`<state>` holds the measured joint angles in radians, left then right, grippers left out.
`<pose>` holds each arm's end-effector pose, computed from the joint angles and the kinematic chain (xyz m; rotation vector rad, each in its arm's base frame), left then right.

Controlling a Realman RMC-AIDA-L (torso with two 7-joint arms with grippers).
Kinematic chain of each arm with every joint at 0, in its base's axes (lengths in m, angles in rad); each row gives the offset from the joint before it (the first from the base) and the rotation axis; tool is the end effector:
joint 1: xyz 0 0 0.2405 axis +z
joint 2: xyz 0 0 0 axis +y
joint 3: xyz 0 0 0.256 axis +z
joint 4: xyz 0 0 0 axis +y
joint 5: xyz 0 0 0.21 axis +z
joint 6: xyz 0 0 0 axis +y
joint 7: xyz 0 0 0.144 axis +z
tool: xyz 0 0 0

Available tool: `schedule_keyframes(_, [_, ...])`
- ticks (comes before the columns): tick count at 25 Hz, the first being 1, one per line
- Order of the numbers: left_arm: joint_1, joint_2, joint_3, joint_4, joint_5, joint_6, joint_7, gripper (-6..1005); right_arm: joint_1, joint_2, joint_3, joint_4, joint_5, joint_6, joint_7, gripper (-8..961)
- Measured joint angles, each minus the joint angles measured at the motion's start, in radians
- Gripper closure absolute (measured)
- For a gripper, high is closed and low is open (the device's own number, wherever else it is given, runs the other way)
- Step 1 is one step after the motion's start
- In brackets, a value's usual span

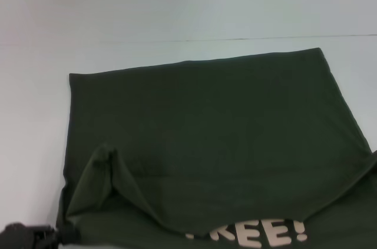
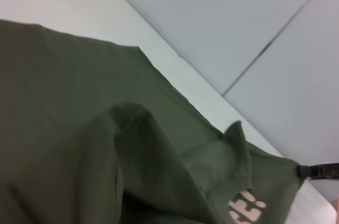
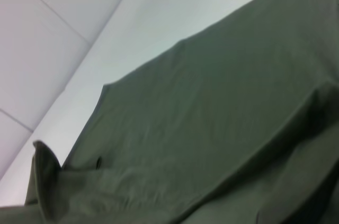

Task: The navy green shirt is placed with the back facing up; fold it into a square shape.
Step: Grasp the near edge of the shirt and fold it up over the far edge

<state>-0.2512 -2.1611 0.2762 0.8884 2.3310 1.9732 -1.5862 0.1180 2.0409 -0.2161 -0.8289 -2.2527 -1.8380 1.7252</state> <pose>-0.3317 0.1978 0.0322 -2.5723 -1.2720 -0.7776 0.3919 0.1671 0.0809 -2.1635 1.5207 0.7023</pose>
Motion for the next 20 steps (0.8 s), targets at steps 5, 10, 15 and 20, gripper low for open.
schedule_keyframes(5, [-0.055,0.025,-0.064,-0.013,-0.007,-0.016,-0.003,994,0.05,-0.005,0.087,0.01,0.003,0.017,-0.002,886])
schedule_keyframes(10, [-0.151,0.069,-0.105,-0.063,-0.01,-0.097,-0.017,994,0.131,-0.012,0.118,0.012,0.004,0.053,0.007,884])
schedule_keyframes(15, [-0.246,0.107,-0.108,-0.12,-0.015,-0.238,-0.025,993,0.24,-0.028,0.13,0.057,0.004,0.163,0.032,882])
schedule_keyframes(20, [-0.322,0.124,-0.102,-0.17,-0.032,-0.403,-0.028,993,0.339,-0.056,0.124,0.173,0.004,0.346,0.012,880])
